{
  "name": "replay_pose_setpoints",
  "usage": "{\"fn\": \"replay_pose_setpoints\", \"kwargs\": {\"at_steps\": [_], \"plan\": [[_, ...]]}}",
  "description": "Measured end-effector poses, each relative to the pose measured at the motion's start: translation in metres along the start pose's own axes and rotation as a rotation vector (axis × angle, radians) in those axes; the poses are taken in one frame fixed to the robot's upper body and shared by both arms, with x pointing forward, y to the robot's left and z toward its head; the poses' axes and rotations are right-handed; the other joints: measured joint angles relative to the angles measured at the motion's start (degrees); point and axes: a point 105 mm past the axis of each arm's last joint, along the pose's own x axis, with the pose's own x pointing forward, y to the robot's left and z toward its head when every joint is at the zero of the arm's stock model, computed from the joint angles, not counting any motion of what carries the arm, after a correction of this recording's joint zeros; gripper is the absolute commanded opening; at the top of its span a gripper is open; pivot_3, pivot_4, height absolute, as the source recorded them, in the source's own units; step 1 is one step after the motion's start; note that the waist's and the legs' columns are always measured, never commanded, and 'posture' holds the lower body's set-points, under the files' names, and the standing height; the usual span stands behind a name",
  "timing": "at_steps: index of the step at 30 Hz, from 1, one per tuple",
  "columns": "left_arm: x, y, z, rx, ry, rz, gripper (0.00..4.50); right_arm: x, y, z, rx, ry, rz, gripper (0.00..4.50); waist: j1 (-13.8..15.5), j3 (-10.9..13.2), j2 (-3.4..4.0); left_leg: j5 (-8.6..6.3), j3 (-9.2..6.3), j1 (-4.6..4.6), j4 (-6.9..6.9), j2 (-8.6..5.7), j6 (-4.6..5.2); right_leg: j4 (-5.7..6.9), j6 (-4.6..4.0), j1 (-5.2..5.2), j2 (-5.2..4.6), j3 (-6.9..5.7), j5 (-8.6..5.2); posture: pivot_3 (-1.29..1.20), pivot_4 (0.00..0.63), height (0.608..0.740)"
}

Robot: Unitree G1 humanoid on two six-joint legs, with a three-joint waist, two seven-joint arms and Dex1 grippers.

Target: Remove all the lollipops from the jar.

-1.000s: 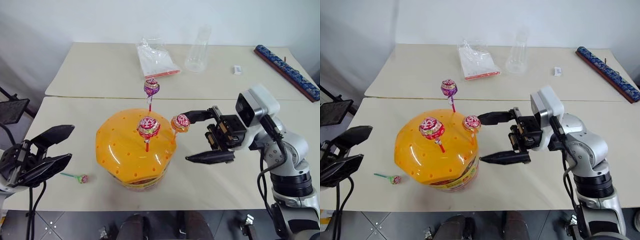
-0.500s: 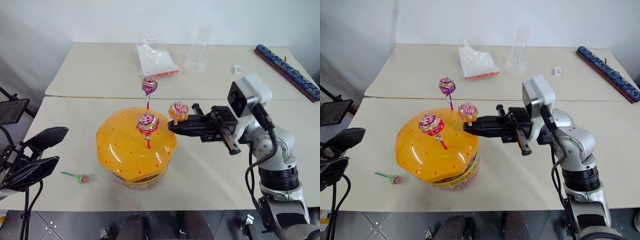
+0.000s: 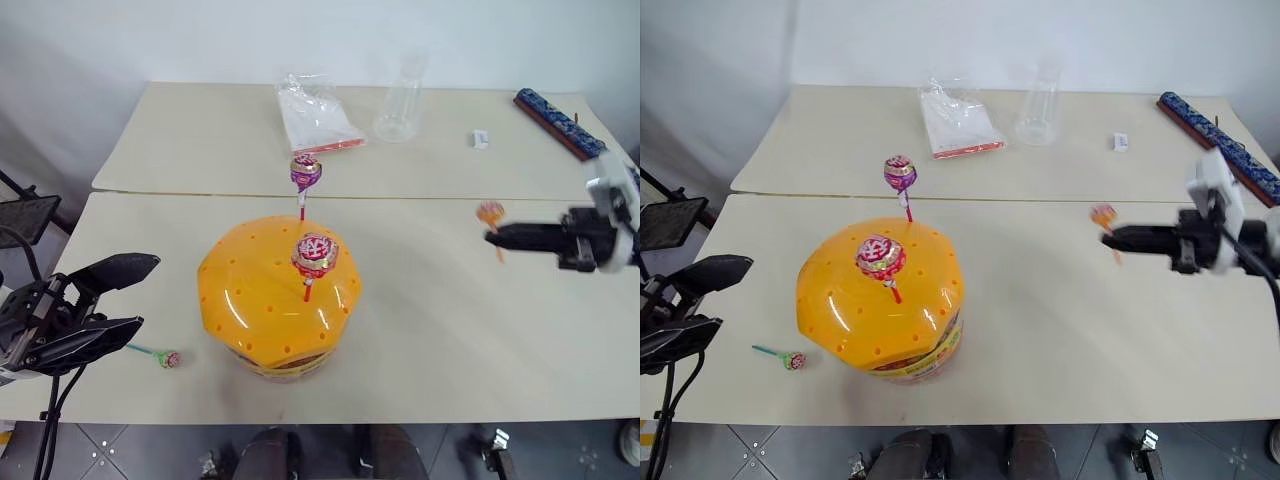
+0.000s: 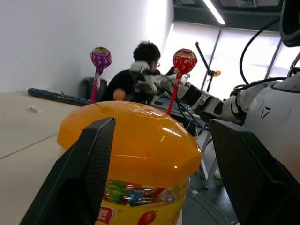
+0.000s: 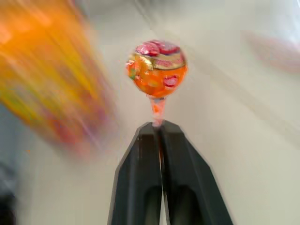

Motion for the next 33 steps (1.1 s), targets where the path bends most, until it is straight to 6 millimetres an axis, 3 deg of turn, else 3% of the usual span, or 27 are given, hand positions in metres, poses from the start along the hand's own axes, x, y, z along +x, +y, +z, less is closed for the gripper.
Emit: {"fn": "replay_pose_setpoints", "kwargs": {"at_steps": [4, 6, 8, 14, 17, 18, 23, 26, 29, 33], "plan": [[0.0, 0.001, 0.0, 0.009, 0.013, -0.009, 3.4, -0.018, -0.026, -0.077, -0.003, 0.308, -0.173, 0.02, -0.7, 0.0, 0.05, 0.06, 0.15, 0.14, 0.11, 0.08, -0.06, 0.13, 0.0, 0.04, 0.03, 0.11, 0.0, 0.0, 0.15, 0.74], [0.0, 0.001, 0.001, 0.015, 0.026, -0.015, 3.4, -0.018, -0.03, -0.099, -0.006, 0.342, -0.194, 0.02, -1.1, 0.0, 0.07, 0.11, 0.14, 0.17, 0.11, 0.09, -0.15, 0.12, -0.01, 0.03, 0.03, 0.12, 0.0, 0.0, 0.15, 0.74], [0.001, 0.001, 0.003, 0.022, 0.03, -0.026, 3.4, -0.017, -0.025, -0.119, 0.002, 0.387, -0.165, 0.48, -1.3, 0.0, 0.13, 0.12, 0.12, 0.22, 0.1, 0.13, -0.17, 0.18, -0.02, 0.03, 0.04, 0.13, -0.01, 0.0, 0.15, 0.74], [-0.002, 0.006, 0.004, 0.022, 0.019, -0.012, 3.4, 0.0, -0.01, -0.115, 0.015, 0.245, -0.036, 2.3, -1.3, 0.0, 0.24, 0.12, 0.05, 0.21, 0.11, 0.27, -0.19, 0.28, -0.04, 0.04, 0.23, 0.15, -0.01, 0.0, 0.15, 0.74], [-0.003, 0.008, 0.003, 0.018, 0.018, -0.007, 3.4, 0.009, -0.003, -0.095, -0.019, 0.097, -0.001, 3.26, -1.2, 0.1, 0.31, 0.12, 0.01, 0.17, 0.11, 0.25, -0.19, 0.27, -0.03, 0.04, 0.2, 0.14, -0.01, 0.0, 0.15, 0.74], [-0.003, 0.009, 0.003, 0.016, 0.015, -0.007, 3.4, 0.015, 0.001, -0.076, -0.049, 0.006, 0.015, 3.68, -1.1, 0.1, 0.31, 0.12, -0.01, 0.18, 0.11, 0.26, -0.19, 0.27, -0.03, 0.04, 0.2, 0.13, -0.01, 0.0, 0.15, 0.74], [-0.002, 0.016, 0.006, 0.018, 0.0, 0.01, 3.4, 0.036, 0.044, 0.035, -0.135, -0.404, 0.21, 3.68, -1.1, 0.1, 0.34, 0.08, -0.24, 0.16, 0.14, 0.28, -0.26, 0.39, -0.05, 0.03, -0.12, 0.36, 0.0, 0.0, 0.15, 0.74], [-0.001, 0.018, 0.005, 0.015, -0.002, 0.027, 3.4, 0.043, 0.076, 0.087, -0.187, -0.578, 0.335, 3.68, -1.1, 0.1, 0.32, 0.01, -0.37, 0.14, 0.1, 0.3, -0.38, 0.37, -0.05, 0.03, -0.19, 0.29, 0.0, 0.0, 0.15, 0.74], [-0.002, 0.02, 0.003, 0.001, -0.016, 0.049, 3.4, 0.055, 0.108, 0.122, -0.228, -0.692, 0.479, 3.68, -1.1, 0.1, 0.32, 0.0, -0.37, 0.08, 0.07, 0.27, -0.39, 0.36, -0.05, -0.02, -0.17, 0.25, -0.01, 0.0, 0.15, 0.74], [-0.006, 0.02, -0.004, -0.033, -0.022, 0.077, 3.4, 0.069, 0.137, 0.14, -0.292, -0.7, 0.646, 3.68, -1.0, 0.1, 0.3, 0.01, -0.38, 0.04, 0.06, 0.13, -0.32, 0.4, -0.04, -0.03, 0.0, 0.12, 0.0, 0.0, 0.15, 0.74]]}}
